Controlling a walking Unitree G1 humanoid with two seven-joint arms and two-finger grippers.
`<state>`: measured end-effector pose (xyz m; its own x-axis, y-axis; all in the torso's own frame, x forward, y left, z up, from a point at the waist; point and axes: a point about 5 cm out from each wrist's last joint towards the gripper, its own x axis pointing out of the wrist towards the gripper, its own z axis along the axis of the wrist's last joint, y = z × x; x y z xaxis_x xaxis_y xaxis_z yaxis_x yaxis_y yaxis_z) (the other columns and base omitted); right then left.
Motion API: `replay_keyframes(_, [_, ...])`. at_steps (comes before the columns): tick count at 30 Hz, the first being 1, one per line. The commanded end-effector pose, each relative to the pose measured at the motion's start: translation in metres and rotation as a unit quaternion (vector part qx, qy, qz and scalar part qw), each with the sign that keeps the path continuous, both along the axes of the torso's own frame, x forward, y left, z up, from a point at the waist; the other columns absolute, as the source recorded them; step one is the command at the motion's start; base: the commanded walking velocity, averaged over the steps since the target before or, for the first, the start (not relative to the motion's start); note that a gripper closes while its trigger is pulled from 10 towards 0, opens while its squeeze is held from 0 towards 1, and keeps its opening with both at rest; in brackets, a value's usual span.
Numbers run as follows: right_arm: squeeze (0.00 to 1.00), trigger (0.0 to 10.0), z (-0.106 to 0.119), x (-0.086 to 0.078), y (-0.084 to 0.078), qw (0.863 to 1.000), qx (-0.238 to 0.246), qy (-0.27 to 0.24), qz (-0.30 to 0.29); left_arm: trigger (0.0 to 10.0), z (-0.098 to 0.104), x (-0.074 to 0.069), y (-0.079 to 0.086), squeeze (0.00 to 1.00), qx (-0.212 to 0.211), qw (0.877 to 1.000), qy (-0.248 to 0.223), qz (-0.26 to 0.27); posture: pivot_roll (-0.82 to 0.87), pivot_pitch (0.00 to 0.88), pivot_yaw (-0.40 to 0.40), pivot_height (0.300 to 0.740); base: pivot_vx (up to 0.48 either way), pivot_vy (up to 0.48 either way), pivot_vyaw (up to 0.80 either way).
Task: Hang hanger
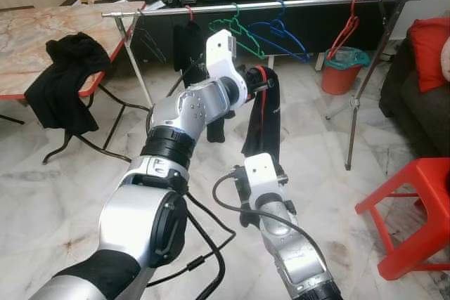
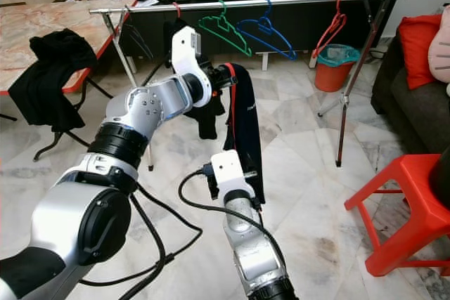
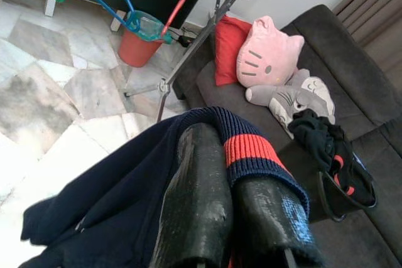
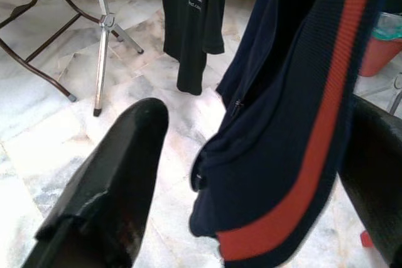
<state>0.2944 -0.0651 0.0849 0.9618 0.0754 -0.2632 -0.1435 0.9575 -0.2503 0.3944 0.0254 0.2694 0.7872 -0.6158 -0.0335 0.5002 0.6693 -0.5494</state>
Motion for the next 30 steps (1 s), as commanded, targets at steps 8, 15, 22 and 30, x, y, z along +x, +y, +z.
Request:
replay_keyframes(8, [0.0, 0.0, 0.0009, 0.0036, 0.0065, 1.0, 0.018, -0.005, -0.004, 10.0, 0.0189, -0.0019, -0.0003, 0.0, -0.009, 1.0, -0.026, -0.007, -0.14, 0.0, 0.077, 0.74, 0.0, 0.0, 0.0])
replay_keyframes(15, [0.0, 0.0, -0.0022, 0.0049, 0.0053, 1.0, 0.018, -0.004, -0.008, 10.0, 0.0189, -0.0024, -0.0002, 0.0, -0.009, 1.0, -0.027, -0.008, -0.13, 0.0, 0.078, 0.74, 0.0, 0.0, 0.0])
replay_keyframes(22, [0.0, 0.0, -0.0044, 0.0062, 0.0051, 1.0, 0.018, -0.003, -0.013, 10.0, 0.0212, -0.0035, 0.0003, 0.0, -0.009, 0.999, -0.03, -0.009, -0.13, 0.0, 0.079, 0.74, 0.0, 0.0, 0.0])
replay_keyframes(30, [0.0, 0.0, -0.0027, 0.0082, 0.0076, 0.999, 0.028, -0.011, -0.01, 10.0, 0.0219, -0.0048, 0.0001, 0.0, -0.009, 0.999, -0.031, -0.012, -0.12, 0.0, 0.078, 0.74, 0.0, 0.0, 0.0])
